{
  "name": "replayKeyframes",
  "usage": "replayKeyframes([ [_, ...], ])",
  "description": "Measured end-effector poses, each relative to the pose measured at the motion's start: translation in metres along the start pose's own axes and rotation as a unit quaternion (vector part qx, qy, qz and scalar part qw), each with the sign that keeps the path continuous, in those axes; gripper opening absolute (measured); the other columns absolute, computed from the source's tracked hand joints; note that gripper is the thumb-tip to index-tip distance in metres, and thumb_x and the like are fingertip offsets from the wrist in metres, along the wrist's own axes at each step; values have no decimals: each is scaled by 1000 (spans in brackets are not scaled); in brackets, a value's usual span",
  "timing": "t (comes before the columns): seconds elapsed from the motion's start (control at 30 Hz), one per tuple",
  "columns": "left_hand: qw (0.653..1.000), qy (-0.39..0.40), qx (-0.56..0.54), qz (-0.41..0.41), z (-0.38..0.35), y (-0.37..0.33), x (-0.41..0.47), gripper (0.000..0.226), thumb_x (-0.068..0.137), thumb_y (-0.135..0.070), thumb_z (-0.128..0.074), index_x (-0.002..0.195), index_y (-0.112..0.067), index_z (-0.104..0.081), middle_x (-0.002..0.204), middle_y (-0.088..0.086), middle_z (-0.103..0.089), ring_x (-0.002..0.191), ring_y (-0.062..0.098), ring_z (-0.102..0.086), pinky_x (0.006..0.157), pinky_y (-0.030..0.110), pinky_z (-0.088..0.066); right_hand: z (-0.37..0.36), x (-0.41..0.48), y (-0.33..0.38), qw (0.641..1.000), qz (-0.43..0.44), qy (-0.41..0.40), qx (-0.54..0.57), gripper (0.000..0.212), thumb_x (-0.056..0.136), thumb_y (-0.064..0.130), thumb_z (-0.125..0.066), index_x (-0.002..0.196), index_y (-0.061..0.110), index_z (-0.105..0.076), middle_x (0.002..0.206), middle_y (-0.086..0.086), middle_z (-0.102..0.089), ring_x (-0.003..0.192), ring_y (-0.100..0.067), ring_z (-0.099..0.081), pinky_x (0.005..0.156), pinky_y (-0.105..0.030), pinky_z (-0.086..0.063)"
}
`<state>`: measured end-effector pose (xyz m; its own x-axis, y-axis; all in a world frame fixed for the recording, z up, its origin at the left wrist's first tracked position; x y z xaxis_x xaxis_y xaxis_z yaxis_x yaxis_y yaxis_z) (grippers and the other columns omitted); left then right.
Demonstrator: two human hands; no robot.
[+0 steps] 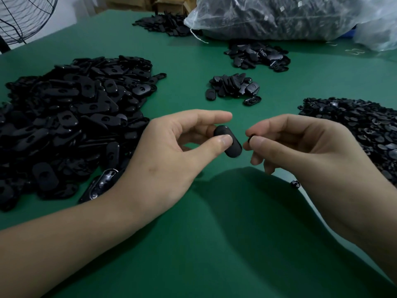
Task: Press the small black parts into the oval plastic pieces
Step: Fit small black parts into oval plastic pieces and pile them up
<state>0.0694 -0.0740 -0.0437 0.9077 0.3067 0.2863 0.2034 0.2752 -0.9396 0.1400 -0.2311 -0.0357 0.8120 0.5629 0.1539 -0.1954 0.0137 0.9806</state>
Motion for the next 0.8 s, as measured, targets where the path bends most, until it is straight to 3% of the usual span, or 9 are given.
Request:
replayKeyframes([
  [0.07, 1000, -4, -1, -1, 1, -1, 2, 17, 90, -15, -77, 104, -26, -78, 87, -10, -78, 79, 1, -70, 68, 12, -50, 1, 0, 0, 1000, 4, -1, -5, 22, 72, 29, -74, 90, 18, -80, 71, 0, -71, 64, -9, -62, 61, -19, -51],
  [0.23, 995, -6, -97, 32, 1, 6, 2, 5, 91, -3, -71, 94, -7, -69, 87, 4, -78, 82, 18, -78, 68, 21, -58, 0, 0, -2, 1000, 7, 15, 5, 22, 76, 29, -72, 95, 26, -82, 70, 3, -66, 67, -9, -57, 65, -19, -49],
  [0.33, 990, 0, -131, 49, -2, 8, 1, 11, 90, 4, -71, 96, -3, -64, 96, 11, -77, 85, 23, -79, 72, 25, -62, -1, 0, -1, 1000, 13, 18, 20, 25, 76, 27, -72, 98, 21, -80, 73, 3, -67, 67, -9, -58, 63, -20, -49],
  [0.47, 992, 29, -114, 41, -9, 5, 1, 26, 88, 9, -70, 108, -7, -69, 101, 3, -77, 88, 19, -79, 77, 21, -60, 0, 1, 1, 998, 21, 6, 56, 37, 72, 19, -74, 108, 11, -65, 76, -1, -70, 65, -11, -61, 61, -19, -49],
  [0.57, 992, 41, -110, 47, -11, 6, 0, 27, 87, 6, -73, 108, -11, -74, 100, 5, -78, 90, 20, -79, 78, 23, -60, 1, 0, 8, 999, 47, -1, 25, 33, 74, 18, -75, 105, 11, -64, 80, -3, -73, 68, -11, -64, 63, -19, -51],
  [0.7, 993, 53, -97, 50, -11, 6, 0, 23, 85, 1, -77, 105, -10, -76, 97, 6, -80, 91, 21, -78, 79, 23, -60, 0, -2, 18, 993, 91, -13, -80, 29, 82, 15, -78, 105, 17, -62, 85, -1, -74, 77, -17, -69, 68, -35, -56],
  [0.8, 994, 57, -87, 42, -12, 3, -1, 23, 82, -4, -80, 103, -12, -77, 95, 6, -80, 91, 23, -78, 78, 24, -60, 0, -3, 21, 983, 115, -26, -140, 30, 84, 10, -80, 103, 22, -60, 85, 5, -75, 77, -19, -70, 67, -39, -54],
])
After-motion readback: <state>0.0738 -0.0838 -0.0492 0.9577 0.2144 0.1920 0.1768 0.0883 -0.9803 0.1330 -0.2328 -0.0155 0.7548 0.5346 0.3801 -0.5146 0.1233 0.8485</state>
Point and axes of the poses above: each hand's wrist, its own x-axis towards the middle knuckle, its own z-axis out of the back of the hand, y = z × x, the point moved 10 cm from there along x, towards the middle knuckle
